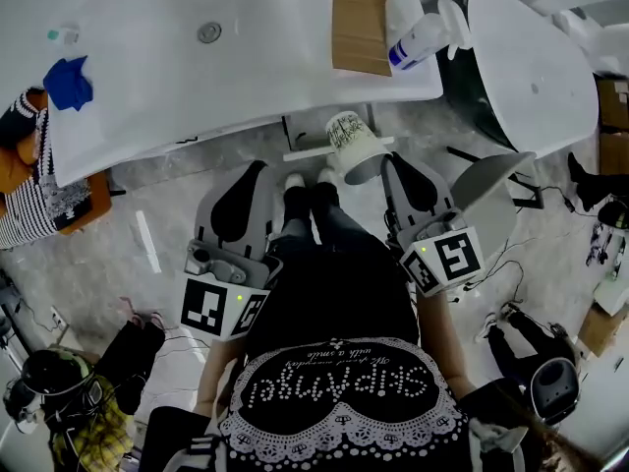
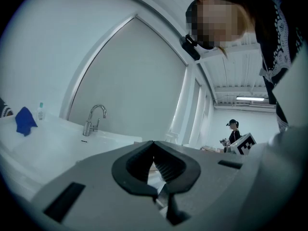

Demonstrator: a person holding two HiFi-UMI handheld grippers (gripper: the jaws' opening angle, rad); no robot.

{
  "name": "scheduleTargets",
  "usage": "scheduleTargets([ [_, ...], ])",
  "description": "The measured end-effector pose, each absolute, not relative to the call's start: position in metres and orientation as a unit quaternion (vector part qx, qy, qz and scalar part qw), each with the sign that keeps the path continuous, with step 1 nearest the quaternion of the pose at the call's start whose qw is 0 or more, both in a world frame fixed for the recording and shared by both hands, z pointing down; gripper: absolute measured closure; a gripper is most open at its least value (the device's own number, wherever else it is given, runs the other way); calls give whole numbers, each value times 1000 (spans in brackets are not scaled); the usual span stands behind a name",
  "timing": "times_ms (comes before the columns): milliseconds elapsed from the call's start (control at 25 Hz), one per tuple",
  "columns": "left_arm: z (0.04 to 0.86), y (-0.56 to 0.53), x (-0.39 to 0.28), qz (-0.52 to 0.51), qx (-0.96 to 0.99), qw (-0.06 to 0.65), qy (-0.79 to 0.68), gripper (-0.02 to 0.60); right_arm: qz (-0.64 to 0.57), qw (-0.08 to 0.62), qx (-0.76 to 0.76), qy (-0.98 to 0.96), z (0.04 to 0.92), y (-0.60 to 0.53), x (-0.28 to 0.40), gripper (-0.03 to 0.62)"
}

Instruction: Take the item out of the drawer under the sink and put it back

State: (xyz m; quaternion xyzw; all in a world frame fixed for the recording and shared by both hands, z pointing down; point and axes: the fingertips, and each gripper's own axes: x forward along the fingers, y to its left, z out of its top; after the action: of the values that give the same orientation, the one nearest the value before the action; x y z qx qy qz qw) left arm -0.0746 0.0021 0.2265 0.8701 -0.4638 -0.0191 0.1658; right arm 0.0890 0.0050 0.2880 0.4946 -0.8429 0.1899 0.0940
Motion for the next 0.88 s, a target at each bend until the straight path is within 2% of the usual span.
scheduleTargets([
  [880, 263, -10, -46, -11, 861, 207, -465, 577, 299, 218, 481, -795, 436, -30, 114, 569],
])
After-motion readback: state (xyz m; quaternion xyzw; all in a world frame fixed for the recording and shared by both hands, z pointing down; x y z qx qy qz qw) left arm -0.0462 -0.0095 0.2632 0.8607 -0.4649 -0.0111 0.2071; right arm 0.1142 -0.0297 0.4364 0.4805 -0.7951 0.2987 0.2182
